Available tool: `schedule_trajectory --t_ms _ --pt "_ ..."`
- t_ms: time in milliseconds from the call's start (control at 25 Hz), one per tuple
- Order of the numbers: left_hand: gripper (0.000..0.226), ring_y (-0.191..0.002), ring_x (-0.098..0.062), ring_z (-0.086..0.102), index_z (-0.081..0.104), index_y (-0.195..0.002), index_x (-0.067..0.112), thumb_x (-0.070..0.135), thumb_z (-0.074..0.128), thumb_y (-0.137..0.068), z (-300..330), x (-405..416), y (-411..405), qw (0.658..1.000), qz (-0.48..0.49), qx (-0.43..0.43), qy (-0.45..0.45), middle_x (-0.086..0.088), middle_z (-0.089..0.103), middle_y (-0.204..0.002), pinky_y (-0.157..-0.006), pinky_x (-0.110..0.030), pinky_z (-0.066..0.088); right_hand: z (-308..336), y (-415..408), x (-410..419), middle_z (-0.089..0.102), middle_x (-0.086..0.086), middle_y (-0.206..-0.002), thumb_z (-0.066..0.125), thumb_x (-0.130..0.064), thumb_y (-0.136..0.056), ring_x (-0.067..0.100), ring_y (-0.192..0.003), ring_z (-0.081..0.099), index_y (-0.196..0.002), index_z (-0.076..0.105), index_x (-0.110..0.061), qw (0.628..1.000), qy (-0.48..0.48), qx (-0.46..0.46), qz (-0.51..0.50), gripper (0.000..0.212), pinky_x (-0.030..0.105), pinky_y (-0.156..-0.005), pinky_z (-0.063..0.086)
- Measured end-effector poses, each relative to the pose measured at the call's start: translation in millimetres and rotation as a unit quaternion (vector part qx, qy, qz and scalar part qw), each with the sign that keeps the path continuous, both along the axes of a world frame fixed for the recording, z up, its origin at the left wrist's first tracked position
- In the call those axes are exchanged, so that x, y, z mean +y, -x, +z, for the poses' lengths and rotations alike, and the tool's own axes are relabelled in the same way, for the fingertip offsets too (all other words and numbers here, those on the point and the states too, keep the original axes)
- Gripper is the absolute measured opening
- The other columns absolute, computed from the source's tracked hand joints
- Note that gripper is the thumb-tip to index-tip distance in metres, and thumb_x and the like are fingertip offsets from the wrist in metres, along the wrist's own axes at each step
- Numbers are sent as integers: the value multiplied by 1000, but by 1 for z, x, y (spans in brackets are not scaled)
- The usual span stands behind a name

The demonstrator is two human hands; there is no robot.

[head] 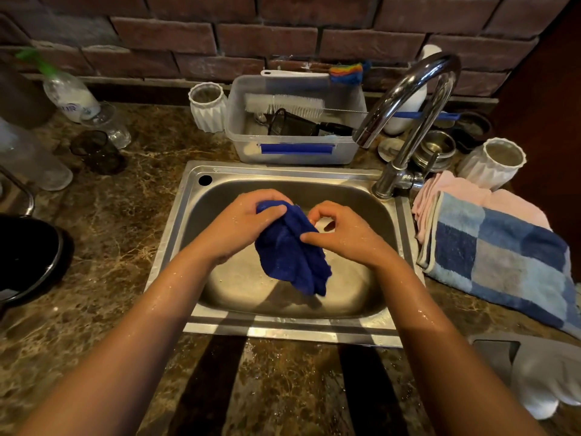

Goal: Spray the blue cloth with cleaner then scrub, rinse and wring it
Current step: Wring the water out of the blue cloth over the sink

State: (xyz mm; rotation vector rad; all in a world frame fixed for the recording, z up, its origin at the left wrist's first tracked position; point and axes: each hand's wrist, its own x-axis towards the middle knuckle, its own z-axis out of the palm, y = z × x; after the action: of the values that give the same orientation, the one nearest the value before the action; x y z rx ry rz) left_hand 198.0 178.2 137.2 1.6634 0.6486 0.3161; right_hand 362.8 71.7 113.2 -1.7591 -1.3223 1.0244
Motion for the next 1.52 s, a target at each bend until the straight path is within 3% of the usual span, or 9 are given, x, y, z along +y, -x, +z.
schedule_trajectory --t_ms 240,360,480,720,880,1040,1240,1360,1520 --pt "21 -78 -8 59 62 -81 22 1 61 -81 6 -7 -9 995 61 -79 -3 5 61 -83 -66 -22 48 -11 5 -11 64 -7 -92 68 -27 -75 10 -87 63 -90 54 -35 977 -67 196 -48 22 24 -73 52" --pt "27 -76 -8 62 64 -78 23 -3 57 -82 13 -15 -18 985 83 -131 72 7 65 -79 -65 -20 52 -17 10 -10 62 -13 -109 77 -30 -68 -2 -99 61 -102 49 -51 991 -31 128 0 49 23 -86 54" --pt "25 -74 -5 65 65 -79 23 0 57 -81 15 -15 -24 964 106 -187 156 9 70 -74 -61 -19 53 -26 18 -10 65 -13 -97 78 -28 -68 -8 -83 61 -93 52 -45 995 10 96 -12 40 12 -69 53" --pt "19 -79 -18 63 58 -84 14 -2 49 -87 -24 14 15 898 306 -166 269 0 69 -72 -61 -22 55 -19 11 -6 60 -1 -89 62 -6 -73 15 -81 58 -96 52 -17 990 -50 81 -99 27 32 -71 50" --pt "55 -131 -15 38 42 -123 37 15 67 -79 -47 1 34 988 136 43 62 2 46 -136 -98 -25 37 4 13 1 50 -4 -93 61 -5 -72 8 -79 52 -94 51 -21 996 -91 -1 -25 29 15 -68 43" --pt "108 -141 -6 15 1 -138 54 50 76 -60 -27 -12 -4 981 -59 31 -182 19 20 -150 -114 -35 9 28 10 6 60 4 -88 57 -11 -69 18 -78 57 -92 55 -16 994 -97 -1 41 24 34 -71 50" --pt "59 -100 3 60 52 -113 34 29 76 -59 -24 -22 -26 995 -2 -92 42 14 63 -108 -88 -20 49 31 14 13 59 -1 -81 50 -6 -65 14 -71 58 -90 51 -26 973 -134 162 -96 32 29 -65 51" --pt "48 -94 -10 65 57 -106 28 27 71 -59 -42 -40 -29 960 58 -166 217 9 71 -96 -80 -24 52 24 23 22 61 -4 -68 43 7 -66 8 -55 53 -95 43 -26 894 -181 378 -163 44 21 -52 46" --pt "49 -88 -15 69 54 -112 20 20 69 -66 -54 -48 -26 892 75 -218 389 3 75 -94 -69 -27 56 18 32 32 60 -5 -60 42 10 -72 8 -54 53 -90 47 -22 856 -189 419 -236 37 22 -52 47"
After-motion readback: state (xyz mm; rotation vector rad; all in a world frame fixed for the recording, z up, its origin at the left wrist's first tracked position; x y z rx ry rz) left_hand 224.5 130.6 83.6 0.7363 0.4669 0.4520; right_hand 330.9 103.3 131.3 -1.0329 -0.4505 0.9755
